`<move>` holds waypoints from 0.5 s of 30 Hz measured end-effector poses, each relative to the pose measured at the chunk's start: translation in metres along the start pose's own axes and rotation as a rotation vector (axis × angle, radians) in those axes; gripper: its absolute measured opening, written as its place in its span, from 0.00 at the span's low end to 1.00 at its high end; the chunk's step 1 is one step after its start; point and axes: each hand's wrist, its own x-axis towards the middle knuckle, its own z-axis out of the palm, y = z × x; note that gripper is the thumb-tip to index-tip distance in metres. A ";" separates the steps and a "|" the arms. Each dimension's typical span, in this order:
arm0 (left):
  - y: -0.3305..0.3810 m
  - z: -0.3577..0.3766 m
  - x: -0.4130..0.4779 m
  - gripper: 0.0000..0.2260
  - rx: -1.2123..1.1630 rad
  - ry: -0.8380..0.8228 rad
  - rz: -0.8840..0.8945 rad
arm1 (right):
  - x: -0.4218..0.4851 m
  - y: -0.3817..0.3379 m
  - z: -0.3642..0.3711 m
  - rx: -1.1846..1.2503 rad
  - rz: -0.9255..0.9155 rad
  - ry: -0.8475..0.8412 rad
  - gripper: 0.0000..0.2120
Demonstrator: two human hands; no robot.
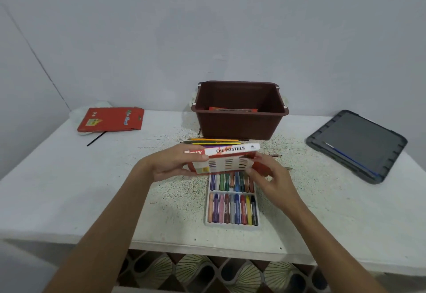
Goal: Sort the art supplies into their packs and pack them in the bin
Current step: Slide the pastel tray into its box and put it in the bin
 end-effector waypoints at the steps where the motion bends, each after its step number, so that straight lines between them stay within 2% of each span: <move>1: -0.004 0.000 0.000 0.21 0.048 0.019 0.032 | -0.001 0.004 0.000 -0.052 -0.023 -0.020 0.16; 3: -0.011 0.003 0.002 0.15 0.175 0.047 0.082 | -0.004 0.013 -0.002 -0.197 -0.040 -0.055 0.19; 8: -0.040 0.017 0.010 0.15 0.553 0.104 0.039 | -0.019 0.033 -0.006 -0.402 0.058 -0.168 0.20; 11: -0.059 0.023 0.013 0.16 0.678 0.119 0.065 | -0.027 0.039 -0.005 -0.390 0.101 -0.181 0.21; 15: -0.062 0.025 0.018 0.16 0.756 0.128 0.074 | -0.030 0.033 -0.003 -0.253 0.165 -0.092 0.20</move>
